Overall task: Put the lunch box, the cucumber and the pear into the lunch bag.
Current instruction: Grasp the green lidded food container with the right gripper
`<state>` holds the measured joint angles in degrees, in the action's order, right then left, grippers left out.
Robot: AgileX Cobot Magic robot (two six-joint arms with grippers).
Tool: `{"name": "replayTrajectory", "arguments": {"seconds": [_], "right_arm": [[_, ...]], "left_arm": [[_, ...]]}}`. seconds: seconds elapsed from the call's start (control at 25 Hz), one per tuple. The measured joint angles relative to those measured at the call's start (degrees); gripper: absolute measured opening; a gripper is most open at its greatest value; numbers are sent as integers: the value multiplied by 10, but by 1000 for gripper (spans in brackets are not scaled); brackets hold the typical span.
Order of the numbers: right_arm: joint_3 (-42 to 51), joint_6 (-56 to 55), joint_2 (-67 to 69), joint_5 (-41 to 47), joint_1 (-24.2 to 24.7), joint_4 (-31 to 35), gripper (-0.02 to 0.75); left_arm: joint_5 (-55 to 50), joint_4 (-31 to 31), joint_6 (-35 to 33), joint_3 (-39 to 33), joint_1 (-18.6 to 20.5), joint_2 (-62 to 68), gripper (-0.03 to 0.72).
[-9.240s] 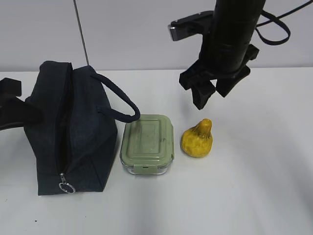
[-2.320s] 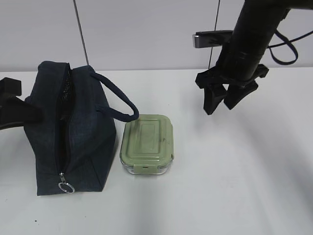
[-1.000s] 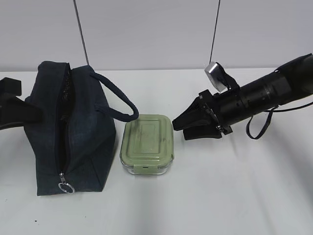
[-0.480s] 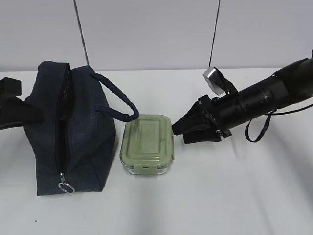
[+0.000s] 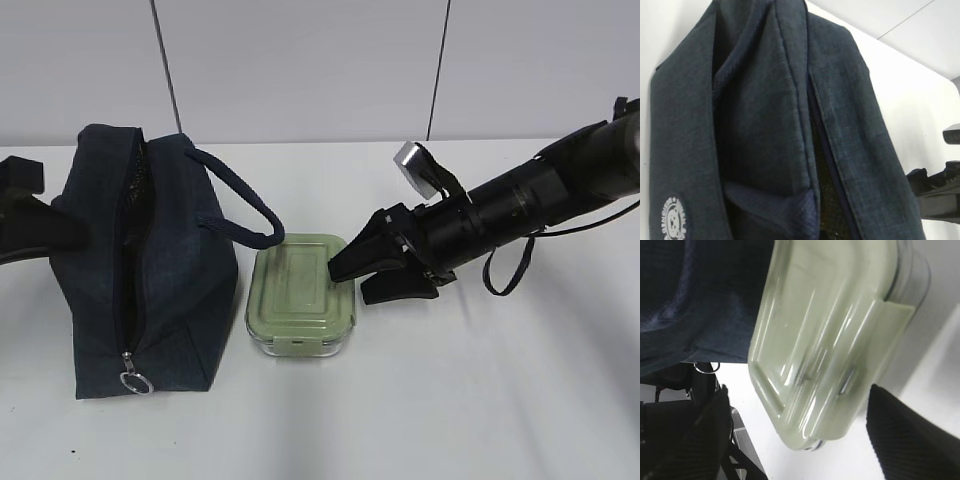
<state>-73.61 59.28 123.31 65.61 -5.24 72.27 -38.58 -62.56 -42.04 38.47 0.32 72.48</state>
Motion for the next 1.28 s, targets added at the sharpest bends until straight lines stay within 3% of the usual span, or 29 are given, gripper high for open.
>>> {"name": "replayTrajectory", "arguments": {"seconds": [0.76,1.28], "right_arm": [[0,-1,38,-38,-14,64,594],[0,-2,38,-73,-40,65,585]], "left_arm": [[0,-1,0,0,0,0,-15],[0,-1,0,0,0,0,-15]]}}
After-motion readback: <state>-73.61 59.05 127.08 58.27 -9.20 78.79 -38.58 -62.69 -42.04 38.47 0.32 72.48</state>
